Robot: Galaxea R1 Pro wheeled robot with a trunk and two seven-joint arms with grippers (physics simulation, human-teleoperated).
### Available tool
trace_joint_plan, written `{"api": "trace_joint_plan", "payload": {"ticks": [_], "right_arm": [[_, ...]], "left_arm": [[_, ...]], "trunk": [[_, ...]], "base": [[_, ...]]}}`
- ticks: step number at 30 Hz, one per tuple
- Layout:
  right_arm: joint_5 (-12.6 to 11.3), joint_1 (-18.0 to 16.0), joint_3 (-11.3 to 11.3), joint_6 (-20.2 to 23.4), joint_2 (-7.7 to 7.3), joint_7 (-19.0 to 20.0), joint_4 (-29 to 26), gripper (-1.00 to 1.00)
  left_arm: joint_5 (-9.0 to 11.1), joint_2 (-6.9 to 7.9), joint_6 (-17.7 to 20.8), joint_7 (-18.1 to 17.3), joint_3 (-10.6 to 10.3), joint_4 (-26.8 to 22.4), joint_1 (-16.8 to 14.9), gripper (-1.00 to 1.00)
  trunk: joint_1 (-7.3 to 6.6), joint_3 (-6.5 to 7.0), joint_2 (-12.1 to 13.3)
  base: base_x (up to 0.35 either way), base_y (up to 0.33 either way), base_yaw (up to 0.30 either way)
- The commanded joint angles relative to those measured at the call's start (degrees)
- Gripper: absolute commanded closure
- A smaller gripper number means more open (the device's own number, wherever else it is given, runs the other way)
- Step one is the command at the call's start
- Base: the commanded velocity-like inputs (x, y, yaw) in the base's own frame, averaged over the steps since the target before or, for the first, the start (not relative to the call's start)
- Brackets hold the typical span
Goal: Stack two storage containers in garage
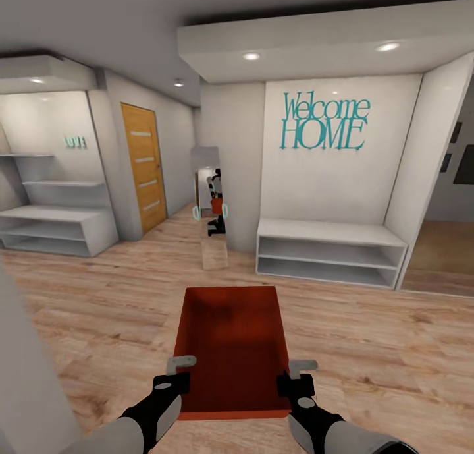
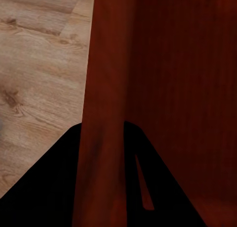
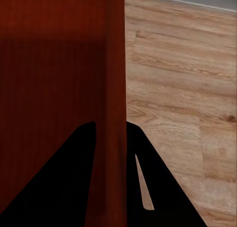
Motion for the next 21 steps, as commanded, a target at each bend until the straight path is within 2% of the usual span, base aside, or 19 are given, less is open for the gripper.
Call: {"api": "trace_joint_plan", "payload": {"ticks": [1,21], "right_arm": [[0.73,-0.05,-3.47,-0.75,-0.51,0.14,-0.22,1.0],[0.73,-0.05,-3.47,-0.8,-0.53,0.14,-0.22,1.0]], "left_arm": [[2.92,2.16,0.13,0.22,1.83,0.02,-0.04,1.0],[2.95,2.51,0.18,0.05,1.88,0.02,-0.04,1.0]], "trunk": [[0.04,-0.08,-0.06],[0.04,-0.08,-0.06]], "base": [[0.322,0.0,0.0],[0.322,0.0,0.0]]}}
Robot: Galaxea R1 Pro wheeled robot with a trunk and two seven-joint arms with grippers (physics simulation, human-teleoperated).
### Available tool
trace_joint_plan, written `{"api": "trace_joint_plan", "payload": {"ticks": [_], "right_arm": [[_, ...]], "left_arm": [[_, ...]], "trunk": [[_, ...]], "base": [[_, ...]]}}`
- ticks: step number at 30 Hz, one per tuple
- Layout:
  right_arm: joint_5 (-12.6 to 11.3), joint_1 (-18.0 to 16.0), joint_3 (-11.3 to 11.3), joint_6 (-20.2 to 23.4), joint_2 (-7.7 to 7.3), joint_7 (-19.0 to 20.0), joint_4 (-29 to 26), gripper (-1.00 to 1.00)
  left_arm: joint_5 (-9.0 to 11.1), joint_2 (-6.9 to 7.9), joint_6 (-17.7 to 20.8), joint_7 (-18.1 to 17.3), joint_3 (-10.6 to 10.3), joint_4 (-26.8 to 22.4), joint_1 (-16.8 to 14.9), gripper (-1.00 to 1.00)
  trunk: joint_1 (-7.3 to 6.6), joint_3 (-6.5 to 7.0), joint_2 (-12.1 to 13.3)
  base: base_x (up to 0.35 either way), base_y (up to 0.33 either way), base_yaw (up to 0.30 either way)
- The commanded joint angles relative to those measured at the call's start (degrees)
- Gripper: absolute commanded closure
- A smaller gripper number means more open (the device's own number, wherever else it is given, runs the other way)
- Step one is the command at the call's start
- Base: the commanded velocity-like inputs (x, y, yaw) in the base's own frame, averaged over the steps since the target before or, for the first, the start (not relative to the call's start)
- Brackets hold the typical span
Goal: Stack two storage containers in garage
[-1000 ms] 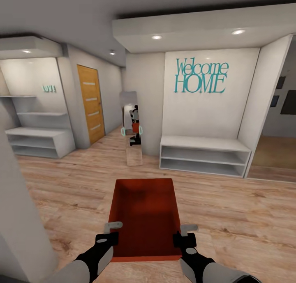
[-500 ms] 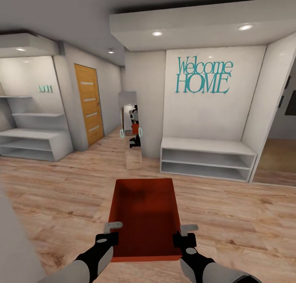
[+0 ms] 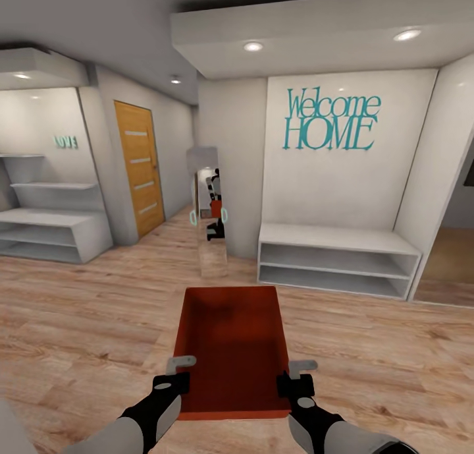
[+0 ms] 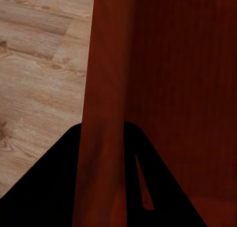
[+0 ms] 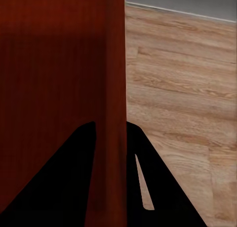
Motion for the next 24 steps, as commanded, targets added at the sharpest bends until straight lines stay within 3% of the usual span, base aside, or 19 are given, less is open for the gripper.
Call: {"api": "trace_joint_plan", "payload": {"ticks": [1,7,24], "right_arm": [[0.85,-0.05,-3.56,-0.89,-0.57,0.15,-0.23,1.0],[0.85,-0.05,-3.56,-0.89,-0.57,0.15,-0.23,1.0],[0.85,-0.05,-3.56,-0.89,-0.57,0.15,-0.23,1.0]], "left_arm": [[3.16,2.47,0.14,0.17,1.7,0.01,-0.04,1.0],[3.19,2.47,0.14,0.17,1.77,0.01,-0.04,1.0],[3.2,2.47,0.14,0.14,1.79,0.01,-0.04,1.0]], "trunk": [[0.04,-0.08,-0.06],[0.04,-0.08,-0.06],[0.04,-0.08,-0.06]], "base": [[0.323,0.0,0.0],[0.323,0.0,0.116],[0.323,0.0,0.248]]}}
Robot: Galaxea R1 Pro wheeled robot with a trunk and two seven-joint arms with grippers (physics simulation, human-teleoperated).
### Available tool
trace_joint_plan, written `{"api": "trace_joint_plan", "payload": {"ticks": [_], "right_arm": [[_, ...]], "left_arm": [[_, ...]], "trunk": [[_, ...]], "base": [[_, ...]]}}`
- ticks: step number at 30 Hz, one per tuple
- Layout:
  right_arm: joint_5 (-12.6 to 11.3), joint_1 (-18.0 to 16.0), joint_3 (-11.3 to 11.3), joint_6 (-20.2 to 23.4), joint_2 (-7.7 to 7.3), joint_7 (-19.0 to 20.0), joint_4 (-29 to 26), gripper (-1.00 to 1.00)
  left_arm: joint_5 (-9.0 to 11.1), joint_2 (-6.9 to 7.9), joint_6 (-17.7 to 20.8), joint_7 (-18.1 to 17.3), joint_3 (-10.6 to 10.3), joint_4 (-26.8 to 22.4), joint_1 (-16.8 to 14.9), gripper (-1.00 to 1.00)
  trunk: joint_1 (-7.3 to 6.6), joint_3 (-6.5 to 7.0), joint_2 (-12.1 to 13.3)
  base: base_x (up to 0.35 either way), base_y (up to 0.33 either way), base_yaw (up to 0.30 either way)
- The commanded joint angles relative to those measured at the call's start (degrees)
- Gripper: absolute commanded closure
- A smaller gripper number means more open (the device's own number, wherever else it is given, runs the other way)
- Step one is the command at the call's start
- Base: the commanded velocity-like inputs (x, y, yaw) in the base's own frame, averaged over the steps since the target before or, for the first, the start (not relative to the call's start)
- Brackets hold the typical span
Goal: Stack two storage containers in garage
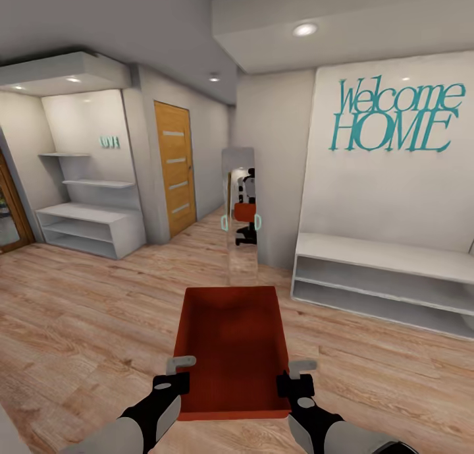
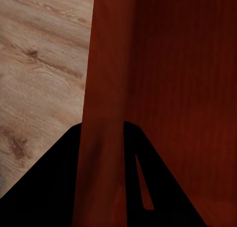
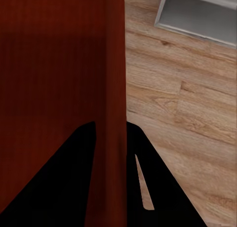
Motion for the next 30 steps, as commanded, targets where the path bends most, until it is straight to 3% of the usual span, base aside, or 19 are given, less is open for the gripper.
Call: {"api": "trace_joint_plan", "payload": {"ticks": [1,24,30], "right_arm": [[0.9,-0.04,-3.59,-0.9,-0.58,0.15,-0.24,1.0],[0.11,-0.04,-3.59,-0.9,-0.58,0.15,-0.24,1.0],[0.11,-0.04,-3.59,-0.88,-0.58,0.15,-0.24,1.0]], "left_arm": [[3.31,2.47,0.14,0.16,1.69,0.05,-0.05,1.0],[3.31,2.81,0.14,0.11,1.66,0.16,-0.05,1.0],[3.32,2.9,0.14,0.1,1.65,0.18,-0.05,1.0]], "trunk": [[0.04,-0.08,-0.06],[0.04,-0.08,-0.06],[0.04,-0.08,-0.06]], "base": [[0.323,0.0,0.072],[0.323,0.0,0.009],[0.323,0.0,0.207]]}}
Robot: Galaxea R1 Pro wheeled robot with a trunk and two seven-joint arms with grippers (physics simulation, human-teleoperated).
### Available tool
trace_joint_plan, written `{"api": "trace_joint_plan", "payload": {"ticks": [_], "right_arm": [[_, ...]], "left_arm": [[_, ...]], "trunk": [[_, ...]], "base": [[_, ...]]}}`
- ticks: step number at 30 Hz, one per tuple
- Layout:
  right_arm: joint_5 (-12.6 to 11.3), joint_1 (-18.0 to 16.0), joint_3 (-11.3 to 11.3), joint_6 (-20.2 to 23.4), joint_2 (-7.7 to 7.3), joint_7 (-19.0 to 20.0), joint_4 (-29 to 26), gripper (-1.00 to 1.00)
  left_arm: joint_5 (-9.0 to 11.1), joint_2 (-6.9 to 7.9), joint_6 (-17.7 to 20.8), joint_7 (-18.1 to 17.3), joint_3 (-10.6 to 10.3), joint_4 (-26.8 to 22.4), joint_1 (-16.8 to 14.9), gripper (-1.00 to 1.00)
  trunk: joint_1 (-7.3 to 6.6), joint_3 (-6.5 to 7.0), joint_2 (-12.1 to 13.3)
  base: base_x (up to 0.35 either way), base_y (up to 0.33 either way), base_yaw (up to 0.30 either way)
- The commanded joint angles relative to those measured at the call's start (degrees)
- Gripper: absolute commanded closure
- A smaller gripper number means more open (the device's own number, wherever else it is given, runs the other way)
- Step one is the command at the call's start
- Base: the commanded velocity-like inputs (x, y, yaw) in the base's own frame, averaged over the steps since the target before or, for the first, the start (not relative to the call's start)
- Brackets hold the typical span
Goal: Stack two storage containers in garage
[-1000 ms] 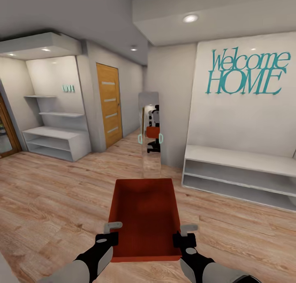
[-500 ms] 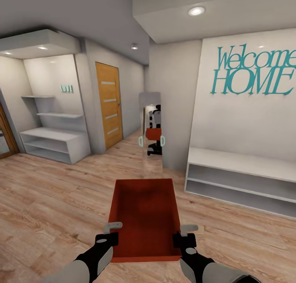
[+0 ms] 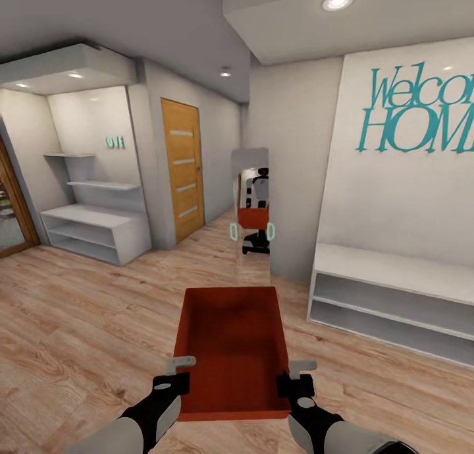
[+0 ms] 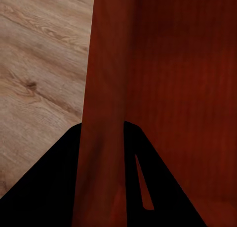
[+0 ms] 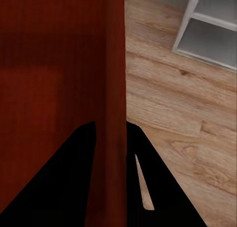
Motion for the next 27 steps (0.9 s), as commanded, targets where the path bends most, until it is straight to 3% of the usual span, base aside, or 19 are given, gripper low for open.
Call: {"api": "trace_joint_plan", "payload": {"ticks": [1,27], "right_arm": [[0.86,-0.05,-4.34,-1.09,-0.59,0.15,-0.24,1.0],[0.86,-0.05,-4.34,-1.09,-0.59,0.15,-0.24,1.0]], "left_arm": [[3.16,2.89,0.14,0.13,1.71,0.02,-0.04,1.0],[3.24,3.05,0.14,0.13,1.68,0.03,-0.04,1.0]], "trunk": [[0.04,-0.08,-0.06],[0.04,-0.08,-0.06]], "base": [[0.323,0.0,0.261],[0.323,0.0,0.269]]}}
